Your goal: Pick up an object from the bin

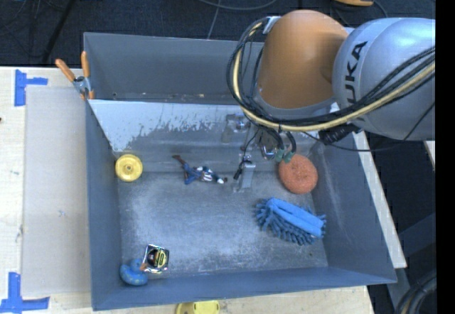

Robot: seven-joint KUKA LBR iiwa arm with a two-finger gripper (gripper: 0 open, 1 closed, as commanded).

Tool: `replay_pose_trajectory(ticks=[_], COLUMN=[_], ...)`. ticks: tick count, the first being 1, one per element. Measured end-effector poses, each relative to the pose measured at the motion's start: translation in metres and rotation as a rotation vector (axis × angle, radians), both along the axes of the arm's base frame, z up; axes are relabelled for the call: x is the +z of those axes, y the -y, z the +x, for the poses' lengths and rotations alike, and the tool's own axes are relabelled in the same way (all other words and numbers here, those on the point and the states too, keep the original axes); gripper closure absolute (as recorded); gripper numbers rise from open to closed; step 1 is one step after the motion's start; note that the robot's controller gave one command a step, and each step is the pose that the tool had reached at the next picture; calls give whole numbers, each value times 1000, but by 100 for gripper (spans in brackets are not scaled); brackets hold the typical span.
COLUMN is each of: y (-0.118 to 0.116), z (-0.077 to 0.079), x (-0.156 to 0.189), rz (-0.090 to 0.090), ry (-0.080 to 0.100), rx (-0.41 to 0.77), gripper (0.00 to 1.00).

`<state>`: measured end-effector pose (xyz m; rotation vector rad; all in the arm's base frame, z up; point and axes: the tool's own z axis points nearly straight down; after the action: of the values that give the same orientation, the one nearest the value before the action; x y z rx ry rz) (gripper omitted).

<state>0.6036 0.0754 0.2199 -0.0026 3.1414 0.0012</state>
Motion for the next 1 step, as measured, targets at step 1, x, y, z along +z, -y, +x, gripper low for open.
replay_pose_trajectory(ticks=[1], y=[-12], z=[9], x=[-82], rz=[1], ry=[5], rx=[-73], gripper=[0])
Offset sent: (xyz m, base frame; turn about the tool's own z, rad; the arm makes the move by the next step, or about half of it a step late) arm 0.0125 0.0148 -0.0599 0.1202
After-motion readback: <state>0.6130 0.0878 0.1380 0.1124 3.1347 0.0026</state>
